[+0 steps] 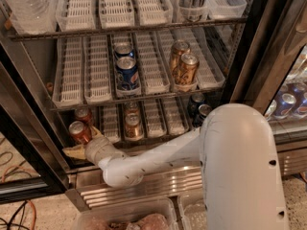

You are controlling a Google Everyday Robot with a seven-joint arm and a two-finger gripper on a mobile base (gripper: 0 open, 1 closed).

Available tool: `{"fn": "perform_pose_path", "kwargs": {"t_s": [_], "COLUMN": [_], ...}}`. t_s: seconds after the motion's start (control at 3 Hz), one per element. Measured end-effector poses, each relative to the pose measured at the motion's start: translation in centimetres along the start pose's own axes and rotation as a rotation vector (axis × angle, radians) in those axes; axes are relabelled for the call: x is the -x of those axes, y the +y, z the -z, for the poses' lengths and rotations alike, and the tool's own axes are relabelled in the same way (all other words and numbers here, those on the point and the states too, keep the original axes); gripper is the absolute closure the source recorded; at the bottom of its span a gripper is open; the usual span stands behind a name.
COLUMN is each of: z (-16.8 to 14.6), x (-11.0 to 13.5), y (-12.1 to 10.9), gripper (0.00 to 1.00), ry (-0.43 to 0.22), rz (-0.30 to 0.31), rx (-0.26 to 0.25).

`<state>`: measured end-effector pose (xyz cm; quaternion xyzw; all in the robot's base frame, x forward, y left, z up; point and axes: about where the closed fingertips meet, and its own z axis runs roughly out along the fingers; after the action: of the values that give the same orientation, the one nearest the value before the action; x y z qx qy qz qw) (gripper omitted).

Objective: Pick coke can from bottom shelf of fridge

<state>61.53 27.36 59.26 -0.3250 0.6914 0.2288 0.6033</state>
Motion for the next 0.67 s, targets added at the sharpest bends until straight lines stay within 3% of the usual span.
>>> {"fn": "perform_pose_path", "kwargs": {"t_s": [0.33,0.67], "z": [0.72,1.36], "x": [-0.22,-0.26], "y": [-1.24,-2.23], "gripper": [1.0,1.0], "ry": [0.022,0.036], "rz": [0.021,0.04], "rx": [-0.022,-0.04]}}
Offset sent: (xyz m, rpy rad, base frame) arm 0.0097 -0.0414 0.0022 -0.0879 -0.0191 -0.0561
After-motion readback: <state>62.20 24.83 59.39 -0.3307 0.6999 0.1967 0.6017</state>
